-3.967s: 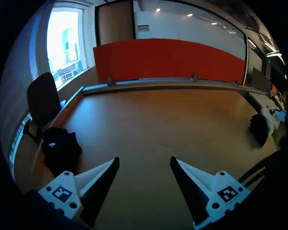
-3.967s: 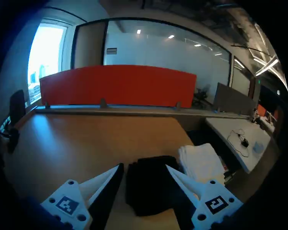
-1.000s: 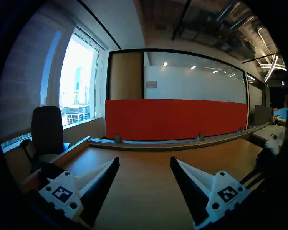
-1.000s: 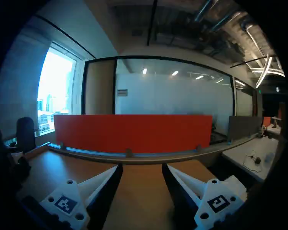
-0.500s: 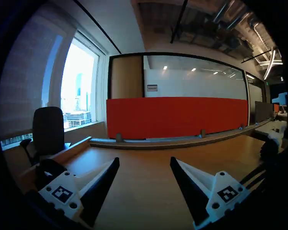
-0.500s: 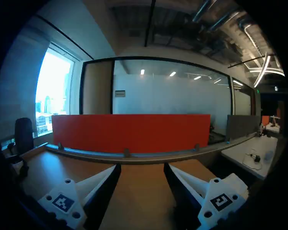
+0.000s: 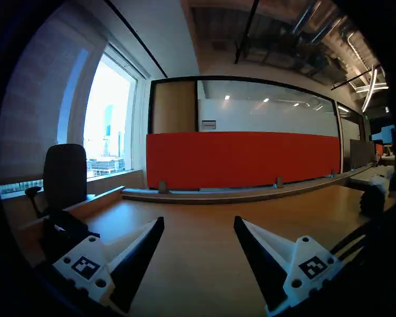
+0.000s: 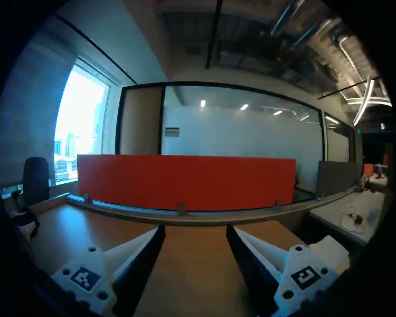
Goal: Fold towel
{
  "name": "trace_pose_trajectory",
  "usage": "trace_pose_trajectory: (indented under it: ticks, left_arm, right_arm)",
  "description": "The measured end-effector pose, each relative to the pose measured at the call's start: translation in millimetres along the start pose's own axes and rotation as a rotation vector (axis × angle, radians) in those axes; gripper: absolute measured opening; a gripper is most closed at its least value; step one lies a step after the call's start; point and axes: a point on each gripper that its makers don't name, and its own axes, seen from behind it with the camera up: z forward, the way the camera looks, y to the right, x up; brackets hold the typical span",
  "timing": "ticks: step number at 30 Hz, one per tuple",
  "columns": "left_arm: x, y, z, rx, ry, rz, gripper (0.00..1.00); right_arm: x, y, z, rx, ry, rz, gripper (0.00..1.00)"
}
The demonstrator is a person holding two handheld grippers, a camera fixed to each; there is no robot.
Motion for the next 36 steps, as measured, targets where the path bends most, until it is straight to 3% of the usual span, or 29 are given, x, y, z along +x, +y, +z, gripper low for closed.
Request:
trace_pose_trajectory:
  ticks: [13,19,36]
  left_arm:
    - [-24,-1.5,-1.4,0.010,0.011,-0.009,0.98]
    - [-32,-2.4,-3.1,0.012,0.010,-0.012,0.98]
    - [-43,-2.8,-3.1,0.016,-0.007,-0.010,0.98]
  right_arm:
    - [-21,2,1.4,-0.004,0.006,0.002,0.92]
    - [-29,-1,1.1,0.001,0.003,0.000,1.00]
    - [-32,-3,0.9,0.002,0.005,0.003,1.00]
